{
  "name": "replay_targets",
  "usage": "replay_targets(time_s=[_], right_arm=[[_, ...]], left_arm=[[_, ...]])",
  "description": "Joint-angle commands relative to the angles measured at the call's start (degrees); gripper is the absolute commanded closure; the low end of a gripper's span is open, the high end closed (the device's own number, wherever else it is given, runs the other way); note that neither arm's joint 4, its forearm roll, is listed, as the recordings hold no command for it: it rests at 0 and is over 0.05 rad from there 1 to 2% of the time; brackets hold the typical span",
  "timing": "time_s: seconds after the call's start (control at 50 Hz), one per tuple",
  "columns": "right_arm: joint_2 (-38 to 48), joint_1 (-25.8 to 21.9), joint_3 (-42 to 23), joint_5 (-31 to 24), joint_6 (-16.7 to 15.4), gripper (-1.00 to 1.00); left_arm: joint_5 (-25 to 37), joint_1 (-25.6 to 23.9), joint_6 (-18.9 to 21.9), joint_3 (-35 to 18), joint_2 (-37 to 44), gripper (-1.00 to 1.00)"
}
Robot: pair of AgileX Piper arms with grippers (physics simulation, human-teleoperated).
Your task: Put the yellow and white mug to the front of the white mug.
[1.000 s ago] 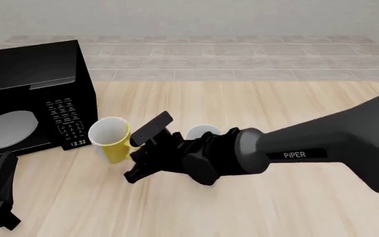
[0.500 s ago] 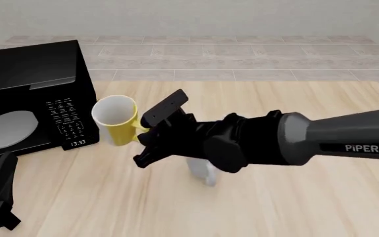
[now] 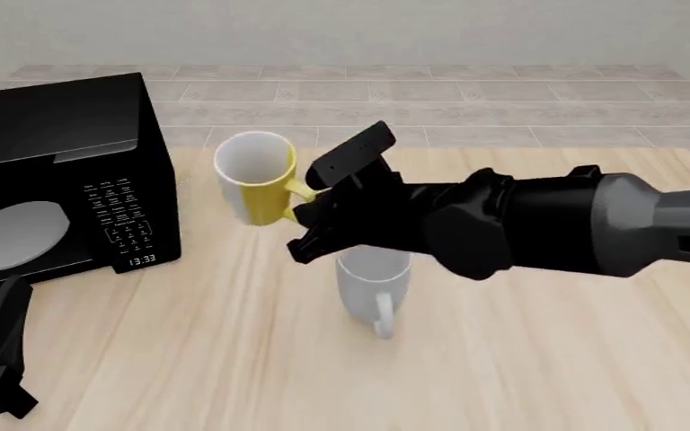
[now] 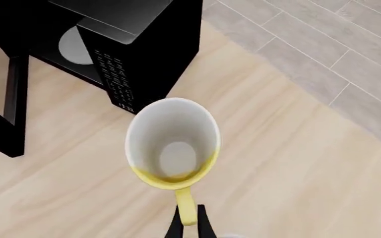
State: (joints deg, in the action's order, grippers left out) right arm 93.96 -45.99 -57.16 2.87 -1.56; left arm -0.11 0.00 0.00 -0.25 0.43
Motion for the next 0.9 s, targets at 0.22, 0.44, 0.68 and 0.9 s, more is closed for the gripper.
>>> replay_targets(time_s=[0.22, 0.44, 0.68, 0.9], right_arm=[[-0.16, 7.27, -1.17, -0.99, -0.23, 1.00], [2.10, 9.99, -2.21, -0.19, 0.68, 1.00], [4.32, 13.17, -3.34, 0.07, 1.52, 1.00], [7.22, 16.47, -4.51, 1.00, 2.85, 1.00]], left_arm=[[0.00, 0.00, 0.00, 0.00, 0.00, -1.00], [0.00, 0.00, 0.00, 0.00, 0.00, -1.00], [0.00, 0.00, 0.00, 0.00, 0.00, -1.00], [0.00, 0.00, 0.00, 0.00, 0.00, -1.00]])
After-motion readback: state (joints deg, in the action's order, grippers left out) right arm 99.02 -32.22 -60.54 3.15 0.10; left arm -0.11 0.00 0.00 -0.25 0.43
